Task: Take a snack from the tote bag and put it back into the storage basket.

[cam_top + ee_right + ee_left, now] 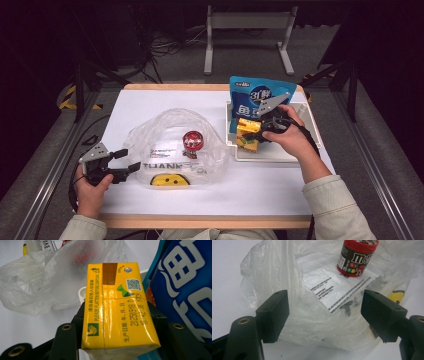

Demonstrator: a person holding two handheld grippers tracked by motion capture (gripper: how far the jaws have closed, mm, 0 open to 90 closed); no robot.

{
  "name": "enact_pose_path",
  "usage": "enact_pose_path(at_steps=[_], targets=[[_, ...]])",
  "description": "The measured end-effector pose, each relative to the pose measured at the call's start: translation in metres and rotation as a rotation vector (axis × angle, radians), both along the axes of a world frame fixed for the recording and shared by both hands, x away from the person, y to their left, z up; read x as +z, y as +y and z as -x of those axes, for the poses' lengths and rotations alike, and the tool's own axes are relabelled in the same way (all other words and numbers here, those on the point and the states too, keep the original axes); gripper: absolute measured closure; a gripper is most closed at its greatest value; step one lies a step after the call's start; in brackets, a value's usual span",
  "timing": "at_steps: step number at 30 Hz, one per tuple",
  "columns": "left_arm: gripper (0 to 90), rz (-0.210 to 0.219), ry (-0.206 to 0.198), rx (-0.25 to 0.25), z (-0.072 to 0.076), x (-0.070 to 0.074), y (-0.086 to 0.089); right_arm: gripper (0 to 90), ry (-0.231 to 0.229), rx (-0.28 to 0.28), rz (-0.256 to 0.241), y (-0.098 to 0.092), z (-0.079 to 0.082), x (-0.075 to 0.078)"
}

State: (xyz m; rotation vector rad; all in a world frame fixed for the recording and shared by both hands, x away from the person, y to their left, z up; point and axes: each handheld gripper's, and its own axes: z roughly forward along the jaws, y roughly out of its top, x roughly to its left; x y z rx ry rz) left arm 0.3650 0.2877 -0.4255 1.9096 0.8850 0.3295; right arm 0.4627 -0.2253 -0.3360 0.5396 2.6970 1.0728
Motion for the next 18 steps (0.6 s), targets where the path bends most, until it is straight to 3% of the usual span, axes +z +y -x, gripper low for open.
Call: enact_pose_path(at_steps=[18], targets=[[23.3, -0.003, -0.004, -0.006, 0.0, 0.0, 0.0, 50.0, 0.008, 0.004, 0.012, 0.002, -0.004, -0.021]])
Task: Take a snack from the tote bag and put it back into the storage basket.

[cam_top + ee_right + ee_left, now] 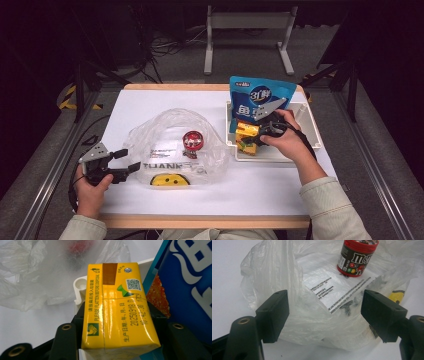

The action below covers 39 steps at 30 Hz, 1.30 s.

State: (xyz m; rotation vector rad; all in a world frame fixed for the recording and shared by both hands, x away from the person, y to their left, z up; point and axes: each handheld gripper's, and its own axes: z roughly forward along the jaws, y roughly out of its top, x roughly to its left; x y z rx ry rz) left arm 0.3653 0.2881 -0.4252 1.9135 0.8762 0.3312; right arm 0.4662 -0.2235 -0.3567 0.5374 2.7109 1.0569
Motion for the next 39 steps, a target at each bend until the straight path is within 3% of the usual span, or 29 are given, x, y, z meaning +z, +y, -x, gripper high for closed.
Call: enact_pose_path(at_steps=[20, 39], targets=[[23.3, 0.001, 0.002, 0.002, 0.0, 0.0, 0.0, 49.8, -0.002, 0.019, -0.007, 0.005, -0.004, -0.016], [23.3, 0.0, 0.004, 0.001, 0.0, 0.0, -0.001, 46.7, -0.008, 0.02, -0.018, -0.003, -0.001, -0.02]])
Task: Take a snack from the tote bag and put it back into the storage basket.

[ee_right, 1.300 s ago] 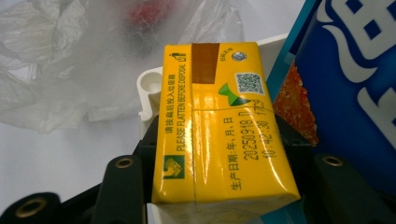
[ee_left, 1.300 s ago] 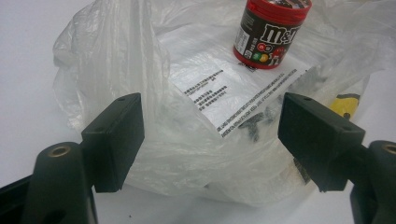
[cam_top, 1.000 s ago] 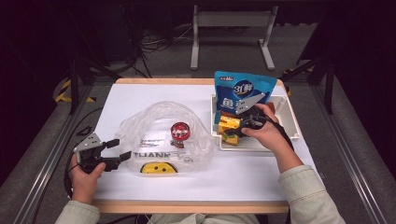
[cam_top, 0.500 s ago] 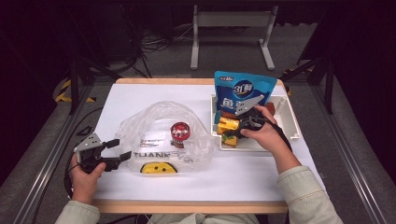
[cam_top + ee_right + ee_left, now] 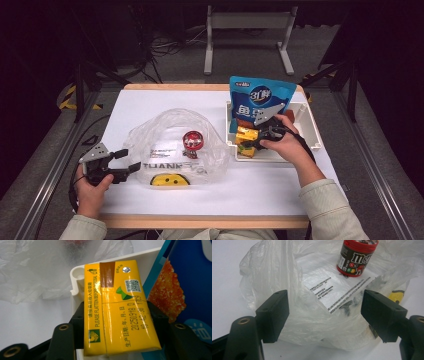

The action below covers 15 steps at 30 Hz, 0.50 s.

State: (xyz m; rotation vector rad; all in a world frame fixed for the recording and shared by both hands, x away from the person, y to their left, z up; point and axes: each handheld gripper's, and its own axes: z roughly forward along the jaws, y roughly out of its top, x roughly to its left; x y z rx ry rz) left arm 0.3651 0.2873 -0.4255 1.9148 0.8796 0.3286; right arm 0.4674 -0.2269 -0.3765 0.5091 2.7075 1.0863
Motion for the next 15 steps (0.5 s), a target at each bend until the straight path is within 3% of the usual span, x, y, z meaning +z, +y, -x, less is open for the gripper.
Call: enact_pose_path(at_steps=[15], targets=[[23.3, 0.0, 0.0, -0.001, 0.0, 0.0, 0.0, 36.4, -0.084, -0.03, -0.026, -0.001, 0.014, 0.017]])
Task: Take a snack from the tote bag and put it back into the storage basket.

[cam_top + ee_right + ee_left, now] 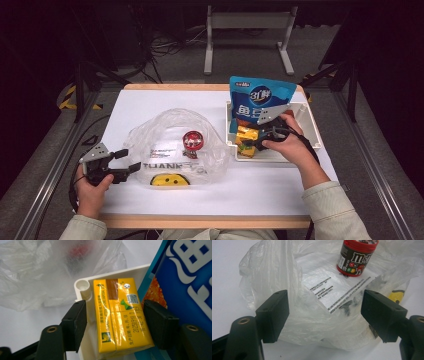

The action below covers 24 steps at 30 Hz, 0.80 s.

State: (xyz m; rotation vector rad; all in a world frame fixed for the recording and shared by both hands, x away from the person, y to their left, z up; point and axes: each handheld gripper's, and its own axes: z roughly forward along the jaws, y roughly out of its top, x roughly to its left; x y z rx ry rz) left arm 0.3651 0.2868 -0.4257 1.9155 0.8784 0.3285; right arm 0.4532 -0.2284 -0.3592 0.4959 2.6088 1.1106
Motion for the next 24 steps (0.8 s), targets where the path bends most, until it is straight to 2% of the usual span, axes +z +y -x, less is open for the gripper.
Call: enact_pose_path(at_steps=[6, 11, 14, 16, 17, 18, 21, 24], targets=[[23.3, 0.0, 0.002, 0.0, 0.0, 0.0, 0.0, 33.7, -0.069, -0.026, -0.04, -0.003, 0.013, 0.016], [23.3, -0.002, 0.002, -0.001, 0.0, 0.0, -0.001, 33.8, -0.085, -0.043, -0.065, -0.006, 0.022, 0.02], [23.3, -0.003, 0.0, -0.003, 0.0, 0.0, -0.001, 38.0, -0.084, -0.06, -0.07, -0.008, 0.028, 0.02], [23.3, -0.004, 0.0, -0.003, 0.0, 0.0, -0.001, 44.4, -0.081, -0.069, -0.075, -0.009, 0.033, 0.019], [23.3, -0.005, 0.0, -0.003, 0.0, 0.0, -0.001, 54.0, -0.066, -0.069, -0.083, -0.01, 0.037, 0.019], [23.3, -0.005, 0.0, -0.003, 0.0, 0.0, -0.001, 54.0, -0.066, -0.069, -0.083, -0.01, 0.037, 0.019], [23.3, -0.006, 0.005, -0.006, 0.0, -0.001, -0.001, 71.9, -0.041, -0.048, -0.114, -0.011, 0.045, 0.016], [23.3, -0.006, 0.002, -0.01, -0.001, 0.0, -0.002, 81.4, -0.032, -0.028, -0.093, -0.009, 0.048, 0.016]])
